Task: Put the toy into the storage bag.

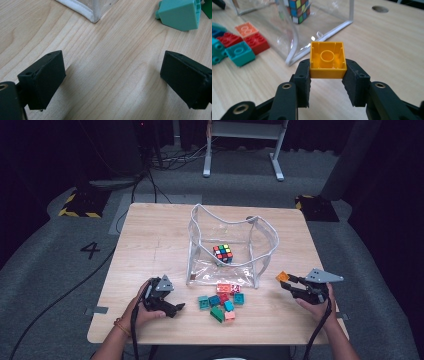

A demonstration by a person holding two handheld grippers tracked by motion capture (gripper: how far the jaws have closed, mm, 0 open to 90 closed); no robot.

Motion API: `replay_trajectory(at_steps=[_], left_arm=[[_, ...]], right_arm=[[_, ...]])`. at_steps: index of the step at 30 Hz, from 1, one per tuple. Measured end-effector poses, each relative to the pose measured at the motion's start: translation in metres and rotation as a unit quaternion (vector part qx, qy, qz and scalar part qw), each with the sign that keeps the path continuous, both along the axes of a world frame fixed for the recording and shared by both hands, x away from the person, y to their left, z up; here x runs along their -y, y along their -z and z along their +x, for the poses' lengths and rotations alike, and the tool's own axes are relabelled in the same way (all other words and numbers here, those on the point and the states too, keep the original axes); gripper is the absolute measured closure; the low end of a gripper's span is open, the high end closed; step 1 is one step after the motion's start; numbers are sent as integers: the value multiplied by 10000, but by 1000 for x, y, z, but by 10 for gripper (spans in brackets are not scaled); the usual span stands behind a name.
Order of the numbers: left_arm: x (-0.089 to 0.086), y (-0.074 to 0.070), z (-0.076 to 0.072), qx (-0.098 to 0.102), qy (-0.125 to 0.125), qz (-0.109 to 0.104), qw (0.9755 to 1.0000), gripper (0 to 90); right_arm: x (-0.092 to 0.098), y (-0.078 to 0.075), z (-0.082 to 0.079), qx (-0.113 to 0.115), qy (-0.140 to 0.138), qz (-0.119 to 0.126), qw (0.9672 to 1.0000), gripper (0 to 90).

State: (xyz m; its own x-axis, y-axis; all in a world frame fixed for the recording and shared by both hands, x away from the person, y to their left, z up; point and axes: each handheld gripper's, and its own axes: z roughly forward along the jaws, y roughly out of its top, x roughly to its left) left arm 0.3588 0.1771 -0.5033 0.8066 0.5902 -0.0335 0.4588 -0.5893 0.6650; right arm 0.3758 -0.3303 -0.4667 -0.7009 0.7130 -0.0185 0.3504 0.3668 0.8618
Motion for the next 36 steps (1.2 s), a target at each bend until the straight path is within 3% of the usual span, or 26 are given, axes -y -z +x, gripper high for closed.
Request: replay_trajectory(at_steps=[3, 10, 11, 15, 17, 18, 20, 24, 36], left_arm=[[0, 0, 0, 2, 7, 18, 10000, 58], [0, 0, 0, 4, 2, 20, 10000, 58], [0, 0, 0, 5, 4, 21, 10000, 58], [0, 0, 0, 5, 1, 19, 10000, 59], [0, 0, 0, 5, 1, 17, 10000, 59], [0, 0, 0, 12, -4, 17, 10000, 59], [0, 0, 0, 9, -9, 19, 10000, 59], [0, 0, 0, 4, -5, 18, 10000, 59], [0, 0, 0, 10, -11, 18, 10000, 58]], right_arm=[[3, -14, 10, 160, 80, -57, 9998, 594], [8, -42, 23, 344, 215, 146, 9991, 595], [9, -54, 28, 447, 213, 204, 9986, 594], [8, -70, 35, 537, 179, 273, 9980, 595], [4, -87, 41, 670, 114, 237, 9974, 594], [4, -87, 41, 670, 114, 237, 9974, 594], [1, -103, 46, 704, 45, 280, 9971, 595], [-6, -121, 53, 846, -34, 238, 9961, 594], [-36, -156, 70, 903, -477, 112, 9947, 594]])
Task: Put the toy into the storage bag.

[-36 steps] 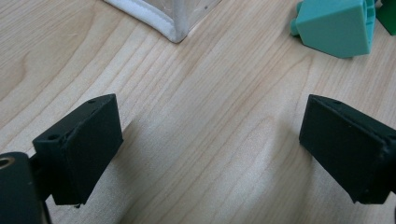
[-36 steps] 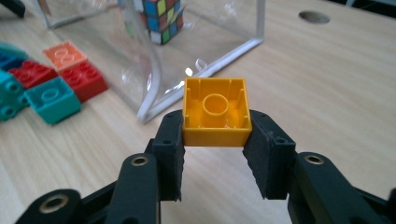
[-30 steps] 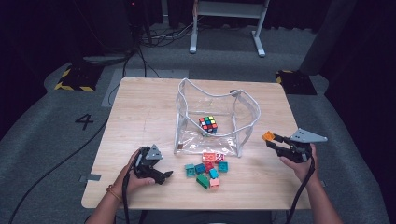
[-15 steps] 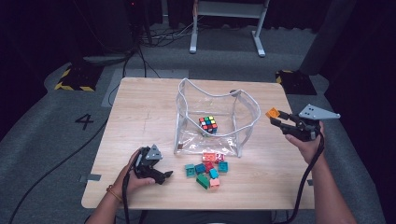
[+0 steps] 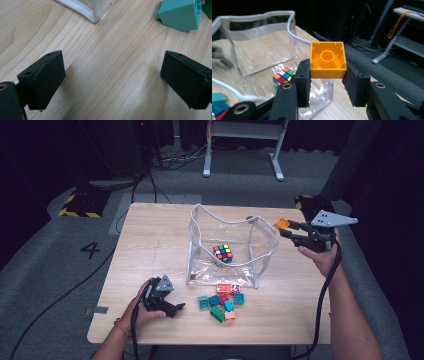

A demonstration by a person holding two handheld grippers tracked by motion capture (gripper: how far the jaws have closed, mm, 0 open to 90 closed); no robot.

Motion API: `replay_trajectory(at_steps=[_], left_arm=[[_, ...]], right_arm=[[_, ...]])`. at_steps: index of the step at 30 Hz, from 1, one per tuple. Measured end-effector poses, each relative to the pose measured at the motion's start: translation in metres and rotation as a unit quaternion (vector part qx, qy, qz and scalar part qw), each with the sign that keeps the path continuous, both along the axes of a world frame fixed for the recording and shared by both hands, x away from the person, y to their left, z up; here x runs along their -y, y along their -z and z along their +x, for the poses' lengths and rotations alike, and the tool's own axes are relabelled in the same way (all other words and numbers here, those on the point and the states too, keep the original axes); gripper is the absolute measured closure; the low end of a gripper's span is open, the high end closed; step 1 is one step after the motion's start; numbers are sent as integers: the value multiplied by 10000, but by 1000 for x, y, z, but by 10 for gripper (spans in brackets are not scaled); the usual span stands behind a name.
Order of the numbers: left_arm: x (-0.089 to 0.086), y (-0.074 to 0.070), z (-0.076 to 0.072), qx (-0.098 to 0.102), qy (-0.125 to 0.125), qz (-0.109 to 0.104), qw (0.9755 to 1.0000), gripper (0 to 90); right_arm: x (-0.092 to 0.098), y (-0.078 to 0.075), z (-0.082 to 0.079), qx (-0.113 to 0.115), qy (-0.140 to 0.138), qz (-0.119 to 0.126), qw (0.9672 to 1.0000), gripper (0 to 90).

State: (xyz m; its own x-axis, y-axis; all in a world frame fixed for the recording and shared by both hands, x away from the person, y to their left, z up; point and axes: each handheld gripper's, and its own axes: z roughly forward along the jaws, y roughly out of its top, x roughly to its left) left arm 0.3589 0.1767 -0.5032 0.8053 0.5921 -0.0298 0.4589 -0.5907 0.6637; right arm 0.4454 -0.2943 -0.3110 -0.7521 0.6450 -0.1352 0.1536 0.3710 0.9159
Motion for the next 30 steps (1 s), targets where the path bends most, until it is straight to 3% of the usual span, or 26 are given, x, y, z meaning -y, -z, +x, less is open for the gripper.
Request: replay_trajectory(at_steps=[4, 8, 18, 24, 30], left_arm=[[0, 0, 0, -5, -1, 0, 10000, 58], [0, 0, 0, -12, -9, -5, 10000, 58], [0, 0, 0, -11, -20, -12, 10000, 57], [0, 0, 0, -9, -22, -10, 10000, 58], [0, 0, 0, -8, -21, -11, 10000, 58]], right_arm=[[-10, -6, 6, -20, -198, 19, 9998, 594], [-29, -9, 14, -82, -353, -138, 9992, 594], [-58, -5, 30, -250, -717, -327, 9966, 594], [-78, 0, 37, -323, -1208, -532, 9907, 594], [-92, 4, 43, -544, -1399, -852, 9850, 594]])
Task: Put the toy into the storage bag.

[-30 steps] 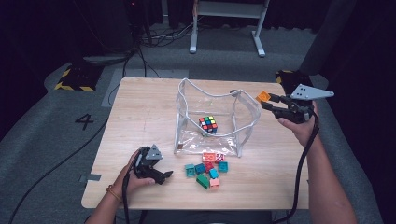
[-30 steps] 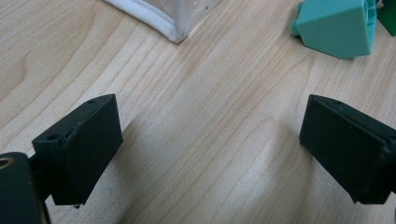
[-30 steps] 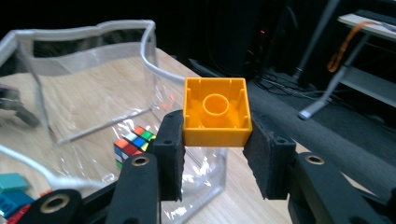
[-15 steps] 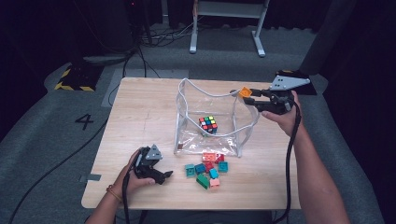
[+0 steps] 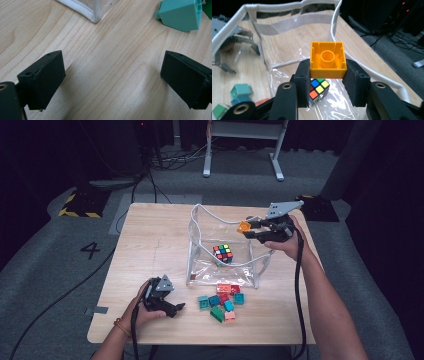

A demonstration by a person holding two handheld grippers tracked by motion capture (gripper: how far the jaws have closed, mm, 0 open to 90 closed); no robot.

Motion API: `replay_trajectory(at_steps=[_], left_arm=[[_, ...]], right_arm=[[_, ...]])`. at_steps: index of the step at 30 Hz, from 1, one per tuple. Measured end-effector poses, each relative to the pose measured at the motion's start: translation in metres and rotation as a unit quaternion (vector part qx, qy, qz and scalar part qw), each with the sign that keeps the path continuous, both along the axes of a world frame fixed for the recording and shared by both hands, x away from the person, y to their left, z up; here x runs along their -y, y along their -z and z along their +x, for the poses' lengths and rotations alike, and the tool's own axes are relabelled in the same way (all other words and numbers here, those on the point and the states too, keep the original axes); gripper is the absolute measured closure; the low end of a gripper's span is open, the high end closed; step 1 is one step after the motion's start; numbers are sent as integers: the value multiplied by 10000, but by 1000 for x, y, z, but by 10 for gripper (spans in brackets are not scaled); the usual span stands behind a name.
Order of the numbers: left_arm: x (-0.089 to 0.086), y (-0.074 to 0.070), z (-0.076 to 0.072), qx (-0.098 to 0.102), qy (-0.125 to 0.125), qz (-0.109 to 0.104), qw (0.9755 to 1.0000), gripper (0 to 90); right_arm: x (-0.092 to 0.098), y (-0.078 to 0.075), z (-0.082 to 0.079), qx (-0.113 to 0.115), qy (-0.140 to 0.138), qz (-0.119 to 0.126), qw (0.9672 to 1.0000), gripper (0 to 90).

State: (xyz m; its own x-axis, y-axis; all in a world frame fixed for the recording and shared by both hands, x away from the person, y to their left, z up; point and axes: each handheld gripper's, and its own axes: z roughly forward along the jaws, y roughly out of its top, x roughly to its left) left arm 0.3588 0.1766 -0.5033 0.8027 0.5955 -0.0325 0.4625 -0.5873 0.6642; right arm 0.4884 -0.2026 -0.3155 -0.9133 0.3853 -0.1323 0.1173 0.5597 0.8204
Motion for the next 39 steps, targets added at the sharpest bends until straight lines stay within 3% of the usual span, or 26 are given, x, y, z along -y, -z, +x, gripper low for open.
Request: replay_trajectory(at_steps=[6, 9, 14, 18, 24, 26, 29, 30, 37, 39], left_arm=[[0, 0, 0, 4, 9, 17, 10000, 58], [0, 0, 0, 4, 10, 18, 10000, 58], [0, 0, 0, 5, 9, 18, 10000, 58], [0, 0, 0, -1, -1, -2, 10000, 58], [0, 0, 0, 1, 6, 4, 10000, 58], [0, 0, 0, 5, 2, 4, 10000, 58], [0, 0, 0, -1, -1, -2, 10000, 58], [0, 0, 0, 0, 0, -1, 10000, 58], [0, 0, 0, -3, 0, -2, 10000, 58], [0, 0, 0, -2, 0, -1, 10000, 58]], right_arm=[[-14, 2, 5, -108, -78, -450, 9989, 594], [-18, 3, 6, -94, -169, -511, 9985, 593], [-28, 6, 12, -204, -193, -972, 9949, 593], [-29, 7, 15, -254, -193, -1163, 9927, 593], [-31, 13, 22, -467, -117, -1596, 9860, 593], [-30, 16, 24, -645, -69, -1854, 9805, 593], [-28, 18, 27, -646, -173, -2062, 9762, 593], [-26, 18, 26, -741, -136, -2114, 9745, 593], [-19, 18, 23, -827, -45, -2345, 9686, 592], [-17, 19, 23, -804, -27, -2355, 9685, 592]])
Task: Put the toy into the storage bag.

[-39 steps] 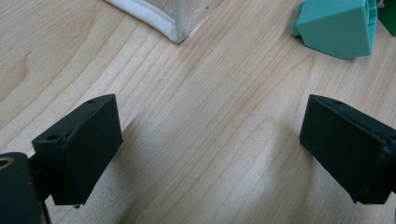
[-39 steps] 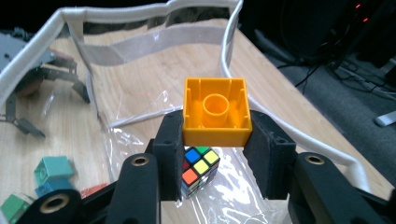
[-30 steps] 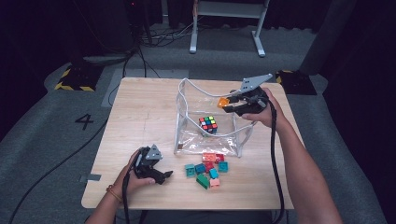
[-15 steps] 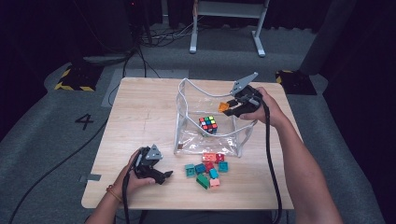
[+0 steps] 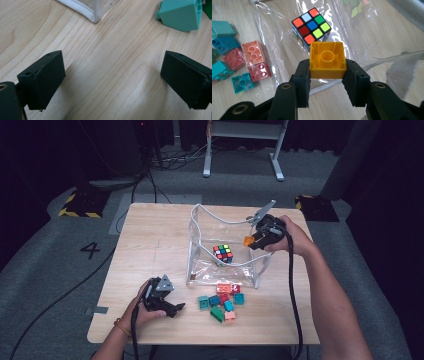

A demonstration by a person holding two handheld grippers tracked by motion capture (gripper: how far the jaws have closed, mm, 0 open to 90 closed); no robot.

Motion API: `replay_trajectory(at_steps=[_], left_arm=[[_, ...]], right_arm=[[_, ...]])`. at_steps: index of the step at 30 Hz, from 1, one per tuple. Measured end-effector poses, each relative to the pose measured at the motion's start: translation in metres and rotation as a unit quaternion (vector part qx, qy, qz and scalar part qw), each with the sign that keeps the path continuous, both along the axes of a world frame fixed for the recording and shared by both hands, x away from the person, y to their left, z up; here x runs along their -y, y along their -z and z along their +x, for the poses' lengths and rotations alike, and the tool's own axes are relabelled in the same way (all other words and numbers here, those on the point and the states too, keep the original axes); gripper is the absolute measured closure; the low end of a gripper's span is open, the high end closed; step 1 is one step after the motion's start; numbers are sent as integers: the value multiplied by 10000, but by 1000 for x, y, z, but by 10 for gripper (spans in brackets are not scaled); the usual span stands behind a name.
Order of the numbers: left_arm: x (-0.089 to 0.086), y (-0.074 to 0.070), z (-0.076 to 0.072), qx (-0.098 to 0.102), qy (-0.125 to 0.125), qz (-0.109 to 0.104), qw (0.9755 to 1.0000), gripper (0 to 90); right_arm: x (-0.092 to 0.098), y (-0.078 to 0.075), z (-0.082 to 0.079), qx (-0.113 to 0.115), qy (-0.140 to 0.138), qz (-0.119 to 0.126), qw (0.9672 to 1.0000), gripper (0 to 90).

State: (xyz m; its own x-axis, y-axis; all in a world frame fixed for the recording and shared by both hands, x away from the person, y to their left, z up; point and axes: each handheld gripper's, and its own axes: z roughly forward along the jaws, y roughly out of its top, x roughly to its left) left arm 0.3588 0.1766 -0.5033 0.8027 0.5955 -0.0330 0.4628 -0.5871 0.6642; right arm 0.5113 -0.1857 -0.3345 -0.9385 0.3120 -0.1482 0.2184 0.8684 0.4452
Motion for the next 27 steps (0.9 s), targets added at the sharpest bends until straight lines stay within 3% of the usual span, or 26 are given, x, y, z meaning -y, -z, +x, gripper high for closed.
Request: replay_trajectory(at_steps=[8, 13, 14, 15, 17, 20, 21, 23, 25, 27], left_arm=[[0, 0, 0, -1, -1, -2, 10000, 58], [0, 0, 0, -1, -5, 1, 10000, 58], [0, 0, 0, -1, -5, 1, 10000, 58], [0, 0, 0, 0, -5, 1, 10000, 58], [0, 0, 0, -2, -6, 1, 10000, 58], [0, 0, 0, -2, -6, 1, 10000, 58], [0, 0, 0, -2, -8, 0, 10000, 58], [0, 0, 0, -1, -7, 1, 10000, 58], [0, 0, 0, -1, -12, 2, 10000, 58], [0, 0, 0, -1, -13, 2, 10000, 58]], right_arm=[[6, -2, -3, 161, 114, 278, 9994, 511], [20, -12, -15, 343, 206, 917, 9950, 440], [20, -12, -15, 343, 206, 917, 9950, 440], [24, -16, -21, 447, 178, 1223, 9913, 431], [30, -18, -27, 537, 238, 1427, 9880, 394], [36, -20, -30, 624, 275, 1579, 9851, 386], [42, -22, -34, 708, 356, 1719, 9819, 378], [44, -23, -36, 749, 388, 1767, 9806, 374], [54, -27, -43, 829, 480, 1984, 9754, 371], [57, -28, -45, 887, 504, 2028, 9739, 372]])
